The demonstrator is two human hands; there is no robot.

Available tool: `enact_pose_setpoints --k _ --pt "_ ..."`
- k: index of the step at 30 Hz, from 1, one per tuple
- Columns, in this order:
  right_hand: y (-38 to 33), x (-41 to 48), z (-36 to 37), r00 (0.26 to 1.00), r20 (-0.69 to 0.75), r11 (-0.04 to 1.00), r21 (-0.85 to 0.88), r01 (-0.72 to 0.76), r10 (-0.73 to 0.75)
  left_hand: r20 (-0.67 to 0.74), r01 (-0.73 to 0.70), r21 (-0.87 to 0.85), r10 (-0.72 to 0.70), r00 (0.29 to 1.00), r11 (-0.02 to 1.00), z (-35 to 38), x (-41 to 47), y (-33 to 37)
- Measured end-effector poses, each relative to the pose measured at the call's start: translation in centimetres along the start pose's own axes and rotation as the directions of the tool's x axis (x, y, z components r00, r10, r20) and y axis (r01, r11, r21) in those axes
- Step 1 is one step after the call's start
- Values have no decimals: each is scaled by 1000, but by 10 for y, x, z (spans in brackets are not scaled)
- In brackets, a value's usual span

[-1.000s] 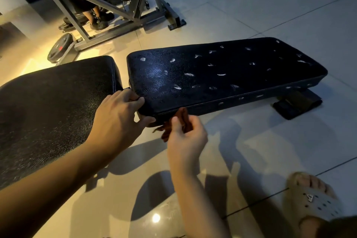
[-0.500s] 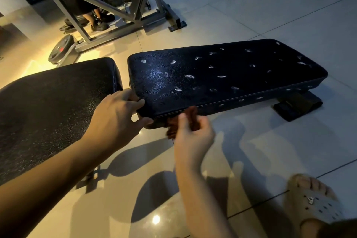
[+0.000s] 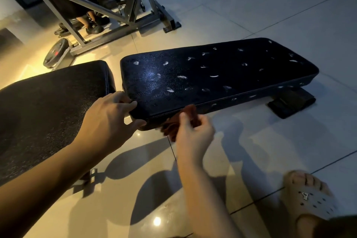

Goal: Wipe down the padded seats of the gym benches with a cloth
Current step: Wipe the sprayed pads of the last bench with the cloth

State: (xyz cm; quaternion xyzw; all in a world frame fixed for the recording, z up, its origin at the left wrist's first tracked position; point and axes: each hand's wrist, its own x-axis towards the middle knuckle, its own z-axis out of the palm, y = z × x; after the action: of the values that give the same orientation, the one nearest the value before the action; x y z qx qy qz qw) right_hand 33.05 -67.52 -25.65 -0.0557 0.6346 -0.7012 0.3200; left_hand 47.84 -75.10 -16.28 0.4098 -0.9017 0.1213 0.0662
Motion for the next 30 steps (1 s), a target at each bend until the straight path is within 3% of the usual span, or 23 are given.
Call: enact_pose_setpoints --k 3,5,8,12,16,20,25,30 --pt "-9 62 -28 976 -203 997 10 -74 74 6 12 18 -12 1000 1000 -1 -1 3" --pt "-10 74 -34 973 -224 997 -29 -65 57 -9 -22 58 22 1000 998 -3 2 5" --pt "-5 29 -17 999 -46 999 -33 -24 23 -26 -87 70 89 996 994 -5 14 17" --pt "3 -2 -15 977 214 1000 18 -19 14 -27 -240 25 241 970 970 3 34 46" --pt "0 62 -42 998 64 999 23 -24 23 -2 -297 13 297 955 955 17 51 60" --pt "1 101 -61 977 -149 984 113 -136 152 -16 -310 -20 309 951 951 29 68 75" --pt "-7 97 -55 978 -78 951 259 -169 195 -11 -411 5 411 912 912 38 87 86" --pt "-11 95 -43 982 -89 975 159 -153 169 3 -414 14 414 910 910 39 93 88"
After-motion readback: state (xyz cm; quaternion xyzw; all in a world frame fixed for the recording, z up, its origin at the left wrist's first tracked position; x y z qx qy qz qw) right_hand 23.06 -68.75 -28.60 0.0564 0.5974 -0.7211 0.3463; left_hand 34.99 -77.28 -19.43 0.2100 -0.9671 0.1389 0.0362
